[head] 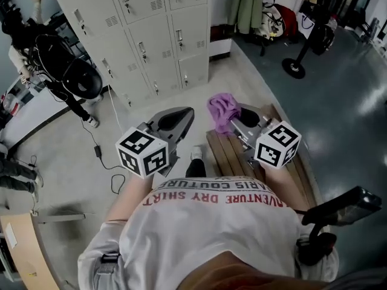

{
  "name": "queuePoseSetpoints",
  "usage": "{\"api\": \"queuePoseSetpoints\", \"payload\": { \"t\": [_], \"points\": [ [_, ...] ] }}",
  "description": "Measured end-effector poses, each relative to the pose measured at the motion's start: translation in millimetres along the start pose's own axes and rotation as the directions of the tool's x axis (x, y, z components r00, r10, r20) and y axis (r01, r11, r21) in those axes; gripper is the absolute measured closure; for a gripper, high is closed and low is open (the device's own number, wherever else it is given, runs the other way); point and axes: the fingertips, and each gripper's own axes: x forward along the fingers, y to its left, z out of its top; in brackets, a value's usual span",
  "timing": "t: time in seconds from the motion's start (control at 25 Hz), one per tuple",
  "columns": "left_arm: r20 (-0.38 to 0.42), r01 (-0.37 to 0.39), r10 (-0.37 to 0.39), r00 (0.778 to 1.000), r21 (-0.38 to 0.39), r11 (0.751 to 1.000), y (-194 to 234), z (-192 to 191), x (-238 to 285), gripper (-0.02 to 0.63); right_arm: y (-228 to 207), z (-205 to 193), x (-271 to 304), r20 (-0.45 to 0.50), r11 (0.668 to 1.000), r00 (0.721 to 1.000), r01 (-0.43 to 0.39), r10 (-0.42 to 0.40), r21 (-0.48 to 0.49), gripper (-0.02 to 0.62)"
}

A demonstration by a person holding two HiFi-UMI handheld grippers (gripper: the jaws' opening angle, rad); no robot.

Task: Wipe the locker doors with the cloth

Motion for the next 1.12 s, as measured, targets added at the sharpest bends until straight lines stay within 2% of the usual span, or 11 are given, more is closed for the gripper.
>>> {"api": "queuePoseSetpoints", "payload": {
  "t": [0.16,0.36,0.48,0.6,0.72,0.92,1.12],
  "points": [
    [-0.002,0.006,-0.006,1.0,0.003,1.0,91.6,18.1,63.0,0.607,-94.0,6.8,72.6,-0.002,0.998,0.998,0.065,-0.065,0.004,0.549],
    [0.028,-0.022,0.022,0.999,0.017,1.0,227.2,72.8,143.0,0.606,-207.2,44.5,186.5,0.014,0.999,0.999,0.045,-0.045,0.025,0.549],
    [0.042,-0.039,0.038,0.998,0.031,0.999,292.0,109.9,182.0,0.606,-256.8,76.0,241.6,0.021,0.999,0.999,0.039,-0.039,-0.007,0.549],
    [0.05,-0.074,0.072,0.996,0.044,0.996,340.8,141.3,207.8,0.606,-286.5,98.7,280.3,0.023,1.0,1.0,0.019,-0.018,-0.02,0.549],
    [0.023,-0.114,0.113,0.993,0.046,0.992,371.3,151.2,222.5,0.606,-301.0,111.1,300.4,0.036,0.999,0.999,0.021,-0.02,-0.03,0.549],
    [-0.02,-0.044,0.044,0.999,0.025,0.999,375.0,152.3,238.5,0.607,-315.3,115.1,315.0,0.008,1.0,1.0,0.03,-0.03,0.0,0.551],
    [-0.02,-0.016,0.017,1.0,0.057,0.998,378.5,164.9,241.3,0.607,-321.9,135.6,327.7,0.025,0.999,0.999,-0.031,0.03,0.015,0.551]
  ]
}}
